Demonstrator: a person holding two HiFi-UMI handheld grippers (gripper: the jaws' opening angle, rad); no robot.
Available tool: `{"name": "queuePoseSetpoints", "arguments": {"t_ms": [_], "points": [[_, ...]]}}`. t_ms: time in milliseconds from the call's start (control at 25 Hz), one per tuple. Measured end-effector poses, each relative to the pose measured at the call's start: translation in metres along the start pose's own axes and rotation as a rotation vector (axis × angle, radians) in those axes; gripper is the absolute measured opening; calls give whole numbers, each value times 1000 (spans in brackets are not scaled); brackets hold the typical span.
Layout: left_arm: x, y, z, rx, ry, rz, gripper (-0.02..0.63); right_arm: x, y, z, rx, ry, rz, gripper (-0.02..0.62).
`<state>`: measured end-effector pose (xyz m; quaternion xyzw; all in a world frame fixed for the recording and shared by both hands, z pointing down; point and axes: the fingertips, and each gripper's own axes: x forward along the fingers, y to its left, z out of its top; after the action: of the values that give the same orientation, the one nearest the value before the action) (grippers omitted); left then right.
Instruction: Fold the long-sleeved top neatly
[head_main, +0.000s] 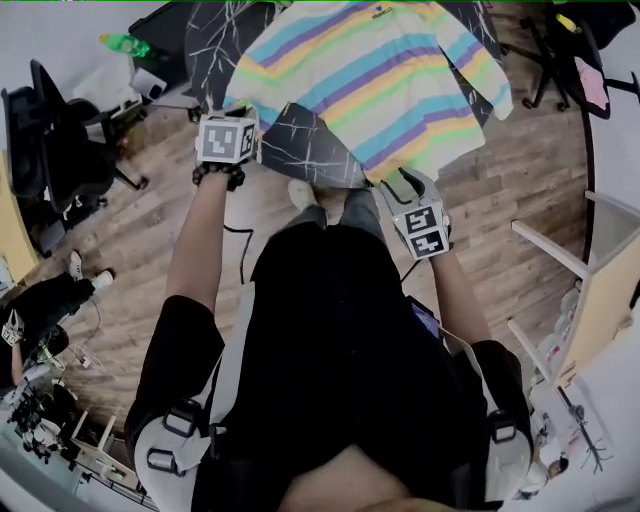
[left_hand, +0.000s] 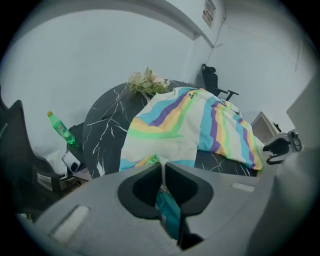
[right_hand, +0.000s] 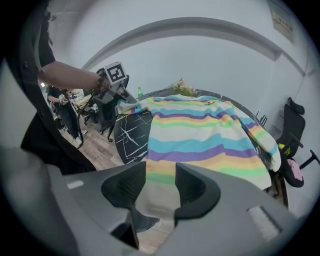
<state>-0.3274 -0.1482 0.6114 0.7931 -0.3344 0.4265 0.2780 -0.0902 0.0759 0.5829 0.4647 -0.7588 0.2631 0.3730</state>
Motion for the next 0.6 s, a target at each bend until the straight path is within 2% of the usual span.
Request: {"name": "queuePoseSetpoints", "arguments": {"t_ms": [120, 240, 320, 360, 400, 600], "points": [[5, -8, 24, -46, -40, 16, 40, -9, -8, -1, 32, -21, 7, 186], [4, -21, 49, -106, -102, -19, 61, -13, -18, 4, 46, -45, 18, 183], [2, -29, 59, -103, -118, -39, 73, -13, -22, 9, 43, -60, 27, 183], [1, -32, 63, -99, -123, -47, 119, -13, -24, 12, 39, -68, 33, 182], [-1, -34, 65, -97, -126, -50, 137, -13, -25, 16, 34, -76, 38, 181], [-18, -30, 49, -80, -114, -19, 137, -12, -26, 28, -3, -92, 64, 181]]}}
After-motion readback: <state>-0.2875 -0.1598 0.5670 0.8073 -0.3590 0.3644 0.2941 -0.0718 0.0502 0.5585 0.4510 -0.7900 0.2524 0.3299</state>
